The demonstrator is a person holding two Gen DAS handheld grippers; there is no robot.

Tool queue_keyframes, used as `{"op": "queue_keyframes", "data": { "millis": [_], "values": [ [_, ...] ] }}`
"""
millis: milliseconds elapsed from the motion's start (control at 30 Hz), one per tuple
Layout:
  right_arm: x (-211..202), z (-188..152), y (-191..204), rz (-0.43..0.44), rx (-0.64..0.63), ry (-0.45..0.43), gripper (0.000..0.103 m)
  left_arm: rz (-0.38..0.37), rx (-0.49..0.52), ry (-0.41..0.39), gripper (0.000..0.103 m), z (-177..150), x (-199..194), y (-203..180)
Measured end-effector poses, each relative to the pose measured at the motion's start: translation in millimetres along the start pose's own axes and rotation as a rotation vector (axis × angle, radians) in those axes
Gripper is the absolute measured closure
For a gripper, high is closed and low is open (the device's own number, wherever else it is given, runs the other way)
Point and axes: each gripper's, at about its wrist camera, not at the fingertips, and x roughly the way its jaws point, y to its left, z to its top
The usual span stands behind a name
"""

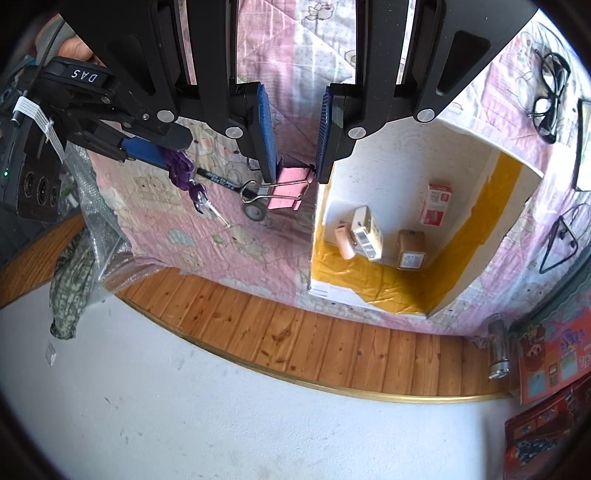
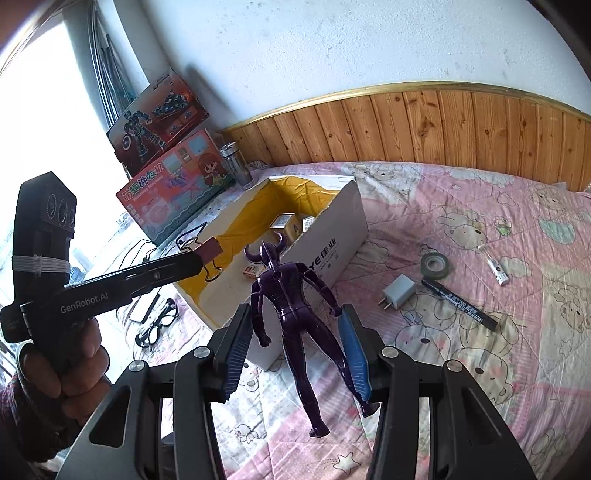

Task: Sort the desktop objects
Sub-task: 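Lift the purple figure with the right tool while the left tool lifts the pink clip toward the box, then carry the figure with the right tool while the left tool carries the clip down into the box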

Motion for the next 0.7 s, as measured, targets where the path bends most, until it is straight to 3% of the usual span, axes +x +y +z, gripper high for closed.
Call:
{"op": "queue_keyframes", "data": {
  "millis": [700],
  "values": [
    [36,26,79,0.105,-0.202,0.093,0.054,0.050,-0.088,0.009,0.081,11,-2,73]
  ]
}}
